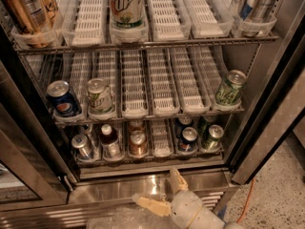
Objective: Pick pepsi can from bottom shelf of fridge
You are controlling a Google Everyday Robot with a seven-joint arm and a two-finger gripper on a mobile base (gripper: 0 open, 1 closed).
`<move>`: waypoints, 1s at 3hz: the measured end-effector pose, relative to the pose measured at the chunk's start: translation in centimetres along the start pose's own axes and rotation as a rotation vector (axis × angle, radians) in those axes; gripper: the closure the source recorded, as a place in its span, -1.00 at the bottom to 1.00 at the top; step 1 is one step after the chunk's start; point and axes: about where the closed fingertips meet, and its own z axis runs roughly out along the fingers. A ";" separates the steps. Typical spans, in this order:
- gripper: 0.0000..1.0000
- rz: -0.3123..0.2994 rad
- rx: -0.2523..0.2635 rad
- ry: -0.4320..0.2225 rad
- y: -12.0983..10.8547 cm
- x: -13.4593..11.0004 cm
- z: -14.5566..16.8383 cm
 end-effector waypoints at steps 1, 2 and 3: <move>-1.00 -0.035 0.072 -0.006 -1.9 -0.4 -1.4; -1.00 -0.129 0.243 -0.109 -5.8 -5.0 -5.5; -1.00 -0.171 0.321 -0.150 -6.9 -6.9 -7.7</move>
Offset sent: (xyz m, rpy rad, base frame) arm 0.0367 -0.0500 -0.0133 -0.2067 -0.0687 -0.6620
